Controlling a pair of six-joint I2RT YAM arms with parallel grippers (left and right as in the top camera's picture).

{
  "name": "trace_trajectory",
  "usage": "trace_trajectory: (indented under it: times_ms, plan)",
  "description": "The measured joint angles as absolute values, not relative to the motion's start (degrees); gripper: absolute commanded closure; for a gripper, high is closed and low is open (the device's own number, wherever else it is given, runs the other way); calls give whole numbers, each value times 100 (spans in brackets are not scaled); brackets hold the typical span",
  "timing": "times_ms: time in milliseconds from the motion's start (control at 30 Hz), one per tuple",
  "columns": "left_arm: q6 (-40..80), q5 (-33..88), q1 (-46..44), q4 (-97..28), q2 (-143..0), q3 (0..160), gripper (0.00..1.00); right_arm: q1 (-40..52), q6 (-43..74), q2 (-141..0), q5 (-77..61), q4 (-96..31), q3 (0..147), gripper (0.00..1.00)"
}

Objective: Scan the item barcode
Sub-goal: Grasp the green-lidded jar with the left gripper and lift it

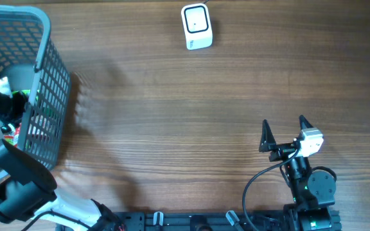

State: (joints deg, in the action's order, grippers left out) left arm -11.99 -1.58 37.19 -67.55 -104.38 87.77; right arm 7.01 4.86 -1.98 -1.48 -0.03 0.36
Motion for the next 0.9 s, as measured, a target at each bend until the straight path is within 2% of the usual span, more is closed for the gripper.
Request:
trace_trajectory:
  times_ms: [167,267,400,500,700,900]
  plan:
    - [-1756,-130,3719,-6484,-10438,8768,8,701,486,-198,-145,-3,36,0]
    - [-2515,233,3719,-6418,-10438,8768,6,701,486,-198,-145,-3,36,0]
    - [-3594,589,3712,-6418,-10438,8768,7,701,486,-198,-148,-3,36,0]
    - [-3975,681,3715,-6418,-10440,8768,9,701,486,-198,-145,-3,36,0]
    - [-4278,740,3715,-6447,-10643,8768,14,701,486,-198,-148,-3,36,0]
    - [-4283,805,3715,-6451,-11072,8768,13,701,486,-198,-148,-3,36,0]
